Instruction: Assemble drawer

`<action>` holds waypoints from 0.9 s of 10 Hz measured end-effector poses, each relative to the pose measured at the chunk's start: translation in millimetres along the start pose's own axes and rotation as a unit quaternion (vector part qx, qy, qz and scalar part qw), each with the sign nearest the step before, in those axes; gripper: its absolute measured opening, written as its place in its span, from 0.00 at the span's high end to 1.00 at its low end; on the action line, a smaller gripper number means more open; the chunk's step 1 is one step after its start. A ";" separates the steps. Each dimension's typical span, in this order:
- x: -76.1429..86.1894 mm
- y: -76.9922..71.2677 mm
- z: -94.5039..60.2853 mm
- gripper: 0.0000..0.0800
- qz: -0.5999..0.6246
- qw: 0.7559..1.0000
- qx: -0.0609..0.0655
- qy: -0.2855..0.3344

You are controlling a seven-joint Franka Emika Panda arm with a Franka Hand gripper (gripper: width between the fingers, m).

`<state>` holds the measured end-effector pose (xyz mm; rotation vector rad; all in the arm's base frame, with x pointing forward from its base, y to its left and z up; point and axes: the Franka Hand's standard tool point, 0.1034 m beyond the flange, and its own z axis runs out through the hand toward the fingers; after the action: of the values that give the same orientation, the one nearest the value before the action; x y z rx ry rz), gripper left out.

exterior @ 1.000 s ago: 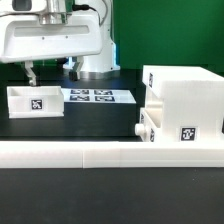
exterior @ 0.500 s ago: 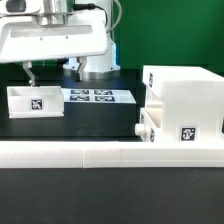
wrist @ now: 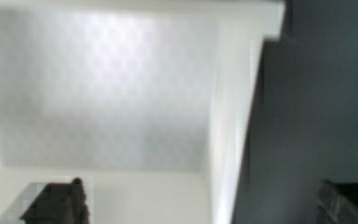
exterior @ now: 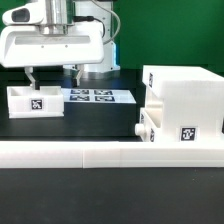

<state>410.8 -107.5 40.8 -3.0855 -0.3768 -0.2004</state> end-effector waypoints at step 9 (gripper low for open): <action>-23.0 -10.6 33.9 0.35 0.006 1.000 0.008 -0.011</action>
Offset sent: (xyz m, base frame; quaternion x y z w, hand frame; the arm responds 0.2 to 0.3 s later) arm -0.0116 0.0086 -0.0252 -0.0109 0.0042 0.0210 0.9997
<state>390.3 -101.2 4.4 -3.0760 -0.3597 -0.1639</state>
